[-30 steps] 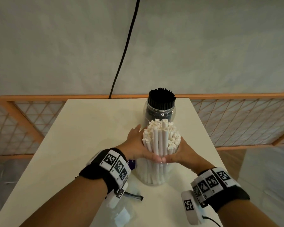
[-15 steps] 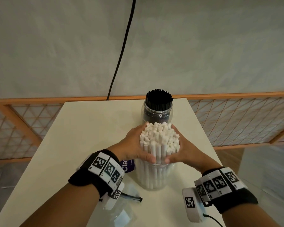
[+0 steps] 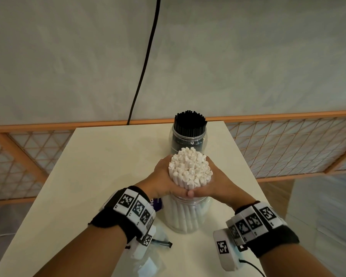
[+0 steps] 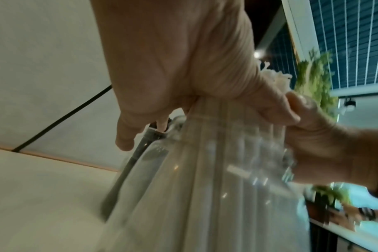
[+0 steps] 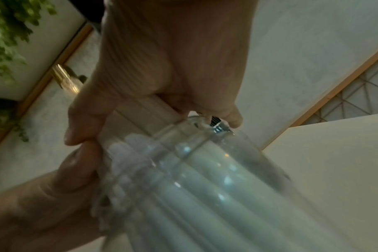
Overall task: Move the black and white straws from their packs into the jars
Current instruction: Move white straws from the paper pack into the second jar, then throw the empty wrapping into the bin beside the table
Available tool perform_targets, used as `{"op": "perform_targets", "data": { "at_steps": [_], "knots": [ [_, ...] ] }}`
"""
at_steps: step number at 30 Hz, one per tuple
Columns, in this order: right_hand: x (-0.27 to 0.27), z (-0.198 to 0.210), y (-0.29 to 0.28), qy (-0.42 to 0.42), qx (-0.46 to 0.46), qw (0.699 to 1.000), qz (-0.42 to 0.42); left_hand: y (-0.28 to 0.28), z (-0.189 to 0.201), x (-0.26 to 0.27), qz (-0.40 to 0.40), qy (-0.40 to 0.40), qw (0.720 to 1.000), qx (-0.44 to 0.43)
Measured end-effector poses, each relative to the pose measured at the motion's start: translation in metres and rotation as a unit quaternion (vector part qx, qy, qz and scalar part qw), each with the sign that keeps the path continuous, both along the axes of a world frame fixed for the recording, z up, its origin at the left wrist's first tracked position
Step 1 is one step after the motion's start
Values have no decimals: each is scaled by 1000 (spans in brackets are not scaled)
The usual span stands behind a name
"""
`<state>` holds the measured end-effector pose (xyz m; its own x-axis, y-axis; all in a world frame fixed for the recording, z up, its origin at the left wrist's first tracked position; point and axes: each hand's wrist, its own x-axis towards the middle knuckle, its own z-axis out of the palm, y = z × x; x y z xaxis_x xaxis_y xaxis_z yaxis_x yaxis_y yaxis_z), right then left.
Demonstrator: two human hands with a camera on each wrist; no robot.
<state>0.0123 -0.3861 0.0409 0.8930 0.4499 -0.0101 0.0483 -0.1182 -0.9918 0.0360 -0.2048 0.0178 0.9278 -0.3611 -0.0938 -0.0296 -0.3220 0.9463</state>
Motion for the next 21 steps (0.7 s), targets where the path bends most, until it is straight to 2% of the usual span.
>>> {"op": "perform_targets", "data": {
  "at_steps": [3, 5, 9, 11, 13, 16, 18, 21],
  "knots": [
    [1, 8, 0, -16, 3, 1000, -15, -2, 19, -4, -4, 1, 1000, -23],
    [-1, 12, 1, -13, -11, 1000, -3, 0, 23, -5, -7, -4, 1000, -4],
    [-10, 9, -11, 18, -38, 999, -35, 19, 29, -17, 21, 6, 993, 117],
    [-21, -2, -22, 39, -83, 994, -62, 35, 28, -27, 53, 23, 988, 145],
    [-35, -21, -31, 67, -150, 982, -98, 58, 21, -39, 98, 49, 985, 133],
    [-57, -52, -31, 114, -176, 962, -177, 97, 2, -63, 179, 93, 973, 111],
    [-73, -72, -24, 127, -210, 946, -213, 117, -15, -82, 224, 132, 957, 126],
    [-89, -95, -9, 144, -277, 933, -179, 131, -42, -111, 250, 181, 938, 157]
  ]
}}
